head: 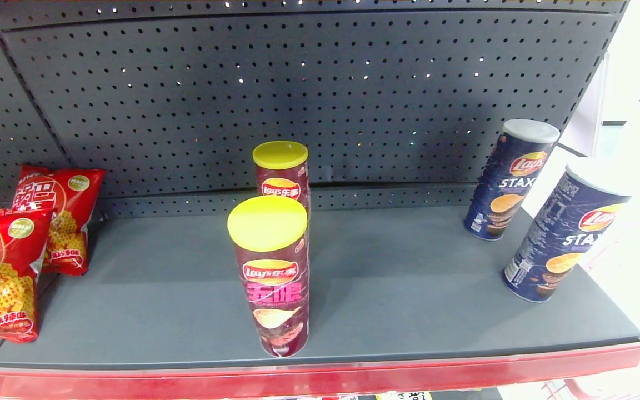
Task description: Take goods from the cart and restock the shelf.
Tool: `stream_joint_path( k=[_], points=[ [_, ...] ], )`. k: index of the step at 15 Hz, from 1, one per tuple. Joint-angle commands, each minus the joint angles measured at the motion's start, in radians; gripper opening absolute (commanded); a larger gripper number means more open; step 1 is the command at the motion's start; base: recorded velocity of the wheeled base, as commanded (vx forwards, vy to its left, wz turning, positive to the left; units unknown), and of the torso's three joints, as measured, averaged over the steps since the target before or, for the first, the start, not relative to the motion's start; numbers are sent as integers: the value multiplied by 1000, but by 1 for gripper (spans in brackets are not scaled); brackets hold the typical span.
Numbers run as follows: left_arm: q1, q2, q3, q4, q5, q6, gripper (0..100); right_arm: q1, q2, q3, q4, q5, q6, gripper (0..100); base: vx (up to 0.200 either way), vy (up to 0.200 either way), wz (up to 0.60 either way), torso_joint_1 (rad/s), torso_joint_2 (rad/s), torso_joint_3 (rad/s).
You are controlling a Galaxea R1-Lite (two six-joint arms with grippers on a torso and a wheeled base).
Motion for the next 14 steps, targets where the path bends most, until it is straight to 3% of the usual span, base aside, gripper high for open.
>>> stream_joint_path(
  k=[1,14],
  points=[
    [0,1,0,0,0,-1,100,0,1,0,1,1,1,100,0,0,0,0,0,0],
    [0,1,0,0,0,-1,100,0,1,0,1,-2,-2,100,0,0,0,0,0,0]
  ],
)
